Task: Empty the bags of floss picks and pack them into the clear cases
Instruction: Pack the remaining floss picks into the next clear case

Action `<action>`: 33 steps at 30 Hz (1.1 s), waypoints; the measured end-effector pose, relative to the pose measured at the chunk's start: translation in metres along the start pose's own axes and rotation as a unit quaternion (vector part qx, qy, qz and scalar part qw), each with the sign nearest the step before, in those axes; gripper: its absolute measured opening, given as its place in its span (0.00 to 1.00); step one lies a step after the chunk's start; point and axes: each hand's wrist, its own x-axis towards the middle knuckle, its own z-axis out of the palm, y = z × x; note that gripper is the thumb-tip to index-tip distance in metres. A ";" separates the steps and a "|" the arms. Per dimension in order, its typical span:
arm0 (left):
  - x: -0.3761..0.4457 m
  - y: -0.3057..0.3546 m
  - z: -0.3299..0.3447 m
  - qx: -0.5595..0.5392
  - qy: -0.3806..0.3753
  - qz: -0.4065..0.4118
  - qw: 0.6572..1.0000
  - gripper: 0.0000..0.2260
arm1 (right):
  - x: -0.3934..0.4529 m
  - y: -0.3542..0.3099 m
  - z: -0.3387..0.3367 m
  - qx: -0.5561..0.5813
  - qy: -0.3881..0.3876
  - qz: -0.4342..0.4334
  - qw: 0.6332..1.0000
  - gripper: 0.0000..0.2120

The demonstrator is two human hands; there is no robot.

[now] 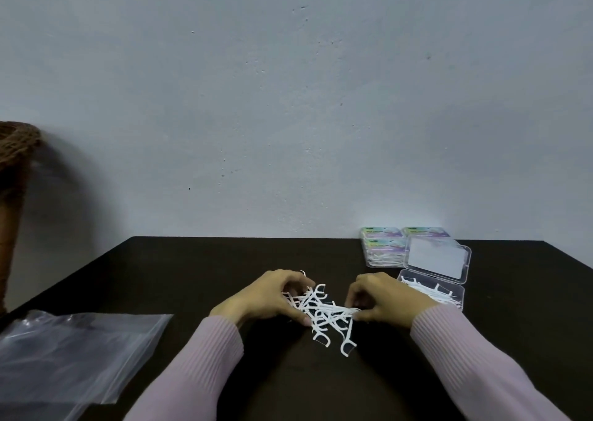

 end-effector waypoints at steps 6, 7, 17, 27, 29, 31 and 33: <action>0.002 -0.001 0.002 -0.026 0.017 0.022 0.999 0.23 | -0.001 -0.003 -0.001 0.006 -0.003 0.014 1.000 0.08; 0.002 -0.001 0.001 -0.018 0.018 0.023 0.999 0.23 | -0.001 -0.004 -0.002 0.007 -0.005 0.018 1.000 0.09; 0.003 0.002 0.004 0.014 0.010 0.021 1.000 0.17 | 0.003 -0.011 0.003 -0.032 -0.040 0.046 0.998 0.03; 0.005 0.002 0.008 0.062 0.085 0.040 0.994 0.10 | 0.000 0.000 0.001 0.010 -0.003 0.046 0.999 0.08; 0.006 0.003 0.008 0.059 0.098 0.042 0.993 0.09 | 0.000 0.002 0.000 0.006 0.006 0.046 0.999 0.07; 0.006 0.002 0.007 0.055 0.108 0.046 0.992 0.09 | -0.001 0.003 -0.001 0.018 0.014 0.047 0.999 0.06; 0.006 0.002 0.007 0.051 0.118 0.048 0.991 0.09 | -0.002 0.004 -0.002 0.030 0.021 0.044 0.998 0.05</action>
